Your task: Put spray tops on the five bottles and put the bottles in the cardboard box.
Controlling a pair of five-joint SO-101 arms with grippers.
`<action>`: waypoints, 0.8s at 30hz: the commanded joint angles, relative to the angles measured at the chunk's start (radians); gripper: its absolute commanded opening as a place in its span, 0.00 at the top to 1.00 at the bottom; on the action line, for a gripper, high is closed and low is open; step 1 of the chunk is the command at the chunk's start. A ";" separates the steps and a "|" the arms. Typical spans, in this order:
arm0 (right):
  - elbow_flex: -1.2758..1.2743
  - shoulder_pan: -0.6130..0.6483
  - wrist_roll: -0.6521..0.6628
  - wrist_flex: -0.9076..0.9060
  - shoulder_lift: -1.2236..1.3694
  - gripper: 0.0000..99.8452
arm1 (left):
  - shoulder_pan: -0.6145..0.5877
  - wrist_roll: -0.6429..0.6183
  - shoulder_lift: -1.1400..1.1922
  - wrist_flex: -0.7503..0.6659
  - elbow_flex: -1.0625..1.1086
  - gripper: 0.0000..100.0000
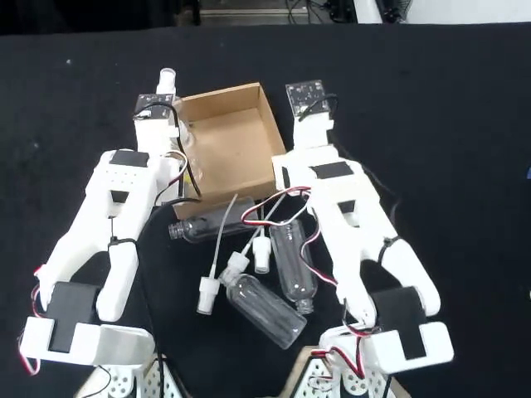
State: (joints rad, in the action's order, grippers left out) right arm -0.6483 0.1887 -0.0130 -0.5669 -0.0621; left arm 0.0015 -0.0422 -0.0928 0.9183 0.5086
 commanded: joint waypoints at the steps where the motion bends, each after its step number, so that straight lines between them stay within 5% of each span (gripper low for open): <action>1: 0.056 0.018 -0.003 0.021 0.008 0.93 | -0.010 -0.012 -0.020 -0.015 -0.015 0.88; 3: 0.056 0.017 -0.002 0.021 0.024 0.99 | -0.010 -0.014 -0.020 -0.014 -0.015 0.88; 24: -0.081 -0.008 0.054 0.025 -0.102 0.99 | 0.038 -0.015 -0.020 -0.012 0.010 0.88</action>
State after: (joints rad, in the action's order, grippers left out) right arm -0.7234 0.1872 0.0330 -0.5531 -0.1066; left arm 0.0230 -0.0529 -0.0928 0.9183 0.5240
